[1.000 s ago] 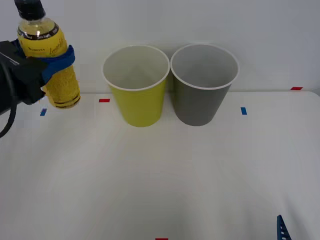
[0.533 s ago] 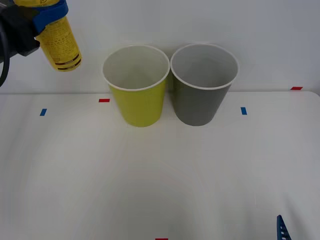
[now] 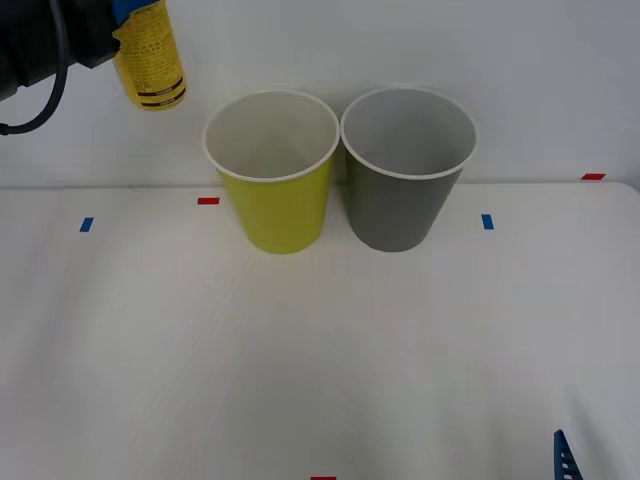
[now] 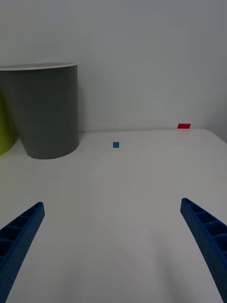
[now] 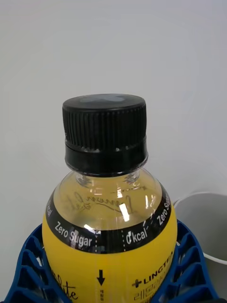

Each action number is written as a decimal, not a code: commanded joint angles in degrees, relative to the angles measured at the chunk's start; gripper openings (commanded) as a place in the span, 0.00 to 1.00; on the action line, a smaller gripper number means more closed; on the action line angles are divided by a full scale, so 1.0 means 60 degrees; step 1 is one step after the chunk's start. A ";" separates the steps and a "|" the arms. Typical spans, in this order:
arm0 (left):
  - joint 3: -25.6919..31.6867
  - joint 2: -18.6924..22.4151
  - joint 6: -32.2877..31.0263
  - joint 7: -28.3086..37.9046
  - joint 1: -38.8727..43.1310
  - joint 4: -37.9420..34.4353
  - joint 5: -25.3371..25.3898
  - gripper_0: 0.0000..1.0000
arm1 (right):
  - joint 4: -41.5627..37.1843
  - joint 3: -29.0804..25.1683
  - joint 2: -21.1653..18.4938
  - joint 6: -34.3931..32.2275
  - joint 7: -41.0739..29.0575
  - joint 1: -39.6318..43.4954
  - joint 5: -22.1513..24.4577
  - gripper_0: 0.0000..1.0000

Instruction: Put cans in the gray bin and PET bottles in the light green bin.

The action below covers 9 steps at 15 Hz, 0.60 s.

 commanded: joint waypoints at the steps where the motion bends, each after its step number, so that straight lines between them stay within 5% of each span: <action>1: -0.0591 -0.0010 -0.0695 0.0043 -0.0225 0.0683 -0.0102 0.00 | 0.0000 0.0000 0.0000 0.0000 0.0000 0.0000 0.0000 1.00; 9: -0.2627 -0.0098 -0.3185 -0.0089 -0.0884 0.2880 -0.0336 0.00 | 0.0000 0.0000 0.0000 0.0000 0.0000 0.0000 0.0000 1.00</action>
